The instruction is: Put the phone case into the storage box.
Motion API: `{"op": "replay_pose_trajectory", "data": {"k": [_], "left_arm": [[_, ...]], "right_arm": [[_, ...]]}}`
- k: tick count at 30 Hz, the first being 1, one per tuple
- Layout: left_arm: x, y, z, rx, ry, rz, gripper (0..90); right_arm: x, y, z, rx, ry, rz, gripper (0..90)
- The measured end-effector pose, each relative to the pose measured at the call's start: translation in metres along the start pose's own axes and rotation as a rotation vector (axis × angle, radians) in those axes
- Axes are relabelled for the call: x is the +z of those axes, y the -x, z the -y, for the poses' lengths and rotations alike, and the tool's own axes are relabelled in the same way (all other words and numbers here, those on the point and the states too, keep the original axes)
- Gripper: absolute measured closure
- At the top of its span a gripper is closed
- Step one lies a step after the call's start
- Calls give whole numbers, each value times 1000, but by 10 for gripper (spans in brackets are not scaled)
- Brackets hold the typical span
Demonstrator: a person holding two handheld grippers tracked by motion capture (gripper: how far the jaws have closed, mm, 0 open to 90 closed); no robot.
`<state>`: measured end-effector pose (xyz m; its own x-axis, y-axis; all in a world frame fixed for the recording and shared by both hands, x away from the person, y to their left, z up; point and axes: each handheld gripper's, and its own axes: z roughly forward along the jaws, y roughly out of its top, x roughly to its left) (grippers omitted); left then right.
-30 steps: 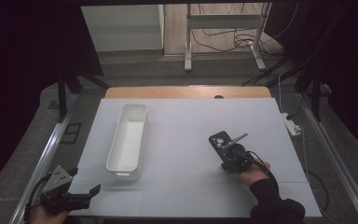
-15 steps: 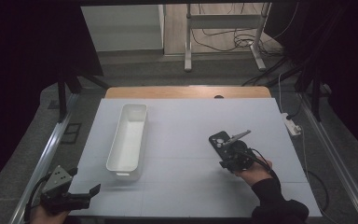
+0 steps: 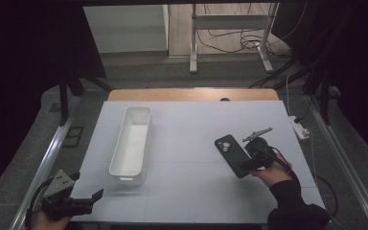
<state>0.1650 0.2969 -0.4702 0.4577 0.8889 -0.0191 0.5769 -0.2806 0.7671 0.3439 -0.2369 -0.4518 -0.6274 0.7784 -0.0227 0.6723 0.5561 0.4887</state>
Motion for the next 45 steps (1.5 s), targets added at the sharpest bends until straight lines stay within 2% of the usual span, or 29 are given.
{"op": "replay_pose_trajectory", "data": {"k": [6, 7, 18, 36, 45], "left_arm": [[0, 0, 0, 0, -1, -1, 20], [0, 0, 0, -2, -1, 0, 20], [0, 0, 0, 0, -1, -1, 20], [0, 0, 0, 2, -1, 1, 20], [0, -1, 0, 1, 0, 2, 20]], "right_arm": [[4, 11, 0, 66, 3, -1, 13], [6, 13, 0, 75, -3, -6, 0], [12, 19, -5, 67, -29, -8, 0], [40, 14, -33, 32, -67, -19, 0], [47, 12, -35, 24, -70, -9, 0]]}}
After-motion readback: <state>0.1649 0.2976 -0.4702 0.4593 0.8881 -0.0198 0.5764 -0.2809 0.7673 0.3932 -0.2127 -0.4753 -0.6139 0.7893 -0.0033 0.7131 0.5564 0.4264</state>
